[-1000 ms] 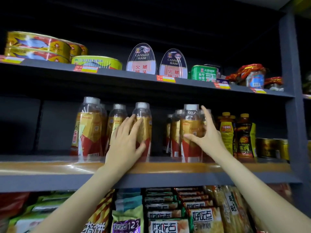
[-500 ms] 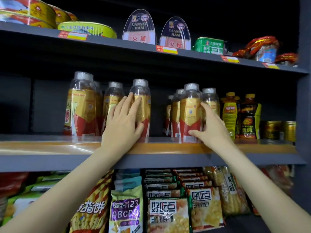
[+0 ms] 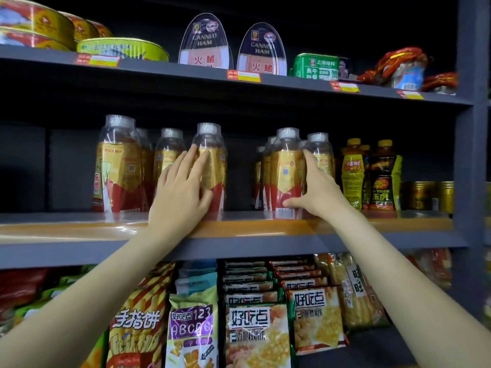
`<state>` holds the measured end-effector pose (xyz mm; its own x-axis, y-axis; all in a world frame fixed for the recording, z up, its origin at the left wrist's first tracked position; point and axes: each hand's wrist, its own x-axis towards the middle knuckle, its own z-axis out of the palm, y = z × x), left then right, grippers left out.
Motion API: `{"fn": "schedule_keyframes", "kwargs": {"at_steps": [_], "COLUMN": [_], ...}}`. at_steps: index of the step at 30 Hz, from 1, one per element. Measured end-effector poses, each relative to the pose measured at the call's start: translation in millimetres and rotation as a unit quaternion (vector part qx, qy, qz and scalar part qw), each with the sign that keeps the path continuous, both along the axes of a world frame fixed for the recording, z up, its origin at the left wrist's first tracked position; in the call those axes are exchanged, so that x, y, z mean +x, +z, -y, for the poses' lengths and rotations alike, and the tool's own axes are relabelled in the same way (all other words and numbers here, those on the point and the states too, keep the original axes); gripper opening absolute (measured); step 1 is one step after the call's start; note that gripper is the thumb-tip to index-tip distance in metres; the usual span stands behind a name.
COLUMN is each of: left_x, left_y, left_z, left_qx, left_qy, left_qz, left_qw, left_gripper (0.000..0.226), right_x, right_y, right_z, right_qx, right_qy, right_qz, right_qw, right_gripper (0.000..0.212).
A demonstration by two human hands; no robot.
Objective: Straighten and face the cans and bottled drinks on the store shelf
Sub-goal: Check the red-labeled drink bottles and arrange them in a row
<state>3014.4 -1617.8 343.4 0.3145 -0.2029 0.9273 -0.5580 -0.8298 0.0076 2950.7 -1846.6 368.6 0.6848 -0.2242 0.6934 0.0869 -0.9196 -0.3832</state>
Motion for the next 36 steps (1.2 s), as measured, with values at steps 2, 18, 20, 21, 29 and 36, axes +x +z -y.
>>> {"fn": "schedule_keyframes", "kwargs": {"at_steps": [2, 18, 20, 21, 29, 36], "left_x": [-0.7, -17.8, -24.7, -27.7, -30.7, -16.6], "left_y": [-0.2, -2.5, -2.3, -0.8, 19.0, 25.0], "left_z": [-0.4, 10.5, 22.2, 29.4, 104.5, 120.5], "left_qx": [-0.001, 0.011, 0.019, 0.020, -0.028, -0.041], "left_qy": [0.003, 0.003, -0.019, -0.032, -0.126, -0.118], "left_qz": [0.003, 0.008, 0.012, 0.015, -0.301, -0.368], "left_qw": [1.000, 1.000, 1.000, 0.999, 0.945, 0.922], "left_gripper": [0.060, 0.061, 0.062, 0.062, 0.102, 0.084], "right_x": [-1.6, -4.7, -8.5, -11.2, -1.2, 16.6], "right_y": [-2.4, -1.0, -5.0, -5.0, -4.1, -3.3], "right_z": [6.0, 13.0, 22.6, 29.0, 59.8, 63.6], "right_qx": [0.025, 0.031, 0.047, 0.061, 0.078, 0.080], "right_qy": [0.024, 0.056, 0.061, 0.057, -0.006, -0.031], "right_qz": [-0.007, -0.037, -0.013, 0.017, -0.022, -0.039], "right_qw": [0.999, 0.997, 0.997, 0.996, 0.997, 0.996], "right_gripper": [0.111, 0.065, 0.059, 0.055, 0.101, 0.108]}}
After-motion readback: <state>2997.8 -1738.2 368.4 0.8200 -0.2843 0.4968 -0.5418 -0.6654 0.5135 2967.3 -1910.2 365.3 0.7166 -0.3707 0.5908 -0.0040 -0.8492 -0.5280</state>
